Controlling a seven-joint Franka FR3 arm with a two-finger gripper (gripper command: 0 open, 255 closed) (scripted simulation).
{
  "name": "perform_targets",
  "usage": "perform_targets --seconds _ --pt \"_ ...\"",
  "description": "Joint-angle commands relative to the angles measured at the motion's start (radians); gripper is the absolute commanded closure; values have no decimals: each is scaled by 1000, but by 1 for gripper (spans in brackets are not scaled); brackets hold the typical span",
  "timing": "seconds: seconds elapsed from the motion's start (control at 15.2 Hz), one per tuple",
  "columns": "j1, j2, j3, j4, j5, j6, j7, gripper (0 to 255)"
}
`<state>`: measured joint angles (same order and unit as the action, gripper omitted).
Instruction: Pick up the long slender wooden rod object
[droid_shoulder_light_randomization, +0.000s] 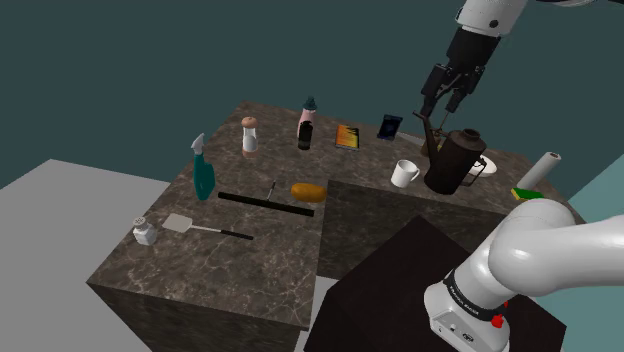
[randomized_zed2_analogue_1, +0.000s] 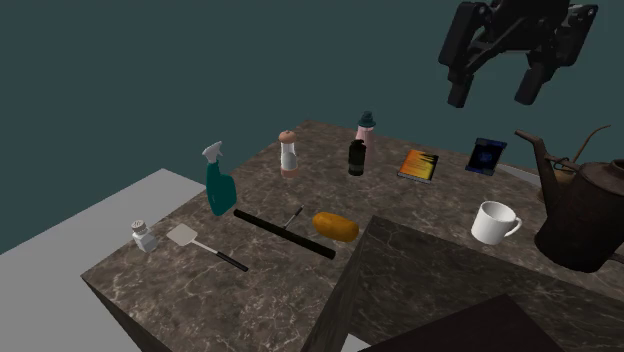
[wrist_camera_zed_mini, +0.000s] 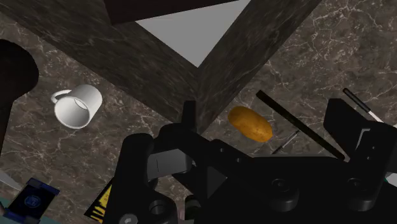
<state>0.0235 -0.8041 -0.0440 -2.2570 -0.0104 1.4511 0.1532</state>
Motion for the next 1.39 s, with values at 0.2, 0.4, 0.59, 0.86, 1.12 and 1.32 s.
perform_targets --seconds 0.2,0.4,0.59,0.86,1.12,1.32 --pt "20 61 -3 -39 -5 96 -40 0" --pt "40 132 -5 -68 -9 191 -80 0" --pt "60 213 -6 -85 -12 283 -118 0" --pt "84 332 -5 -90 -14 402 -168 0" --pt "108 463 0 -75 -15 512 -217 0" --pt "124 565 5 -52 -15 587 -252 0"
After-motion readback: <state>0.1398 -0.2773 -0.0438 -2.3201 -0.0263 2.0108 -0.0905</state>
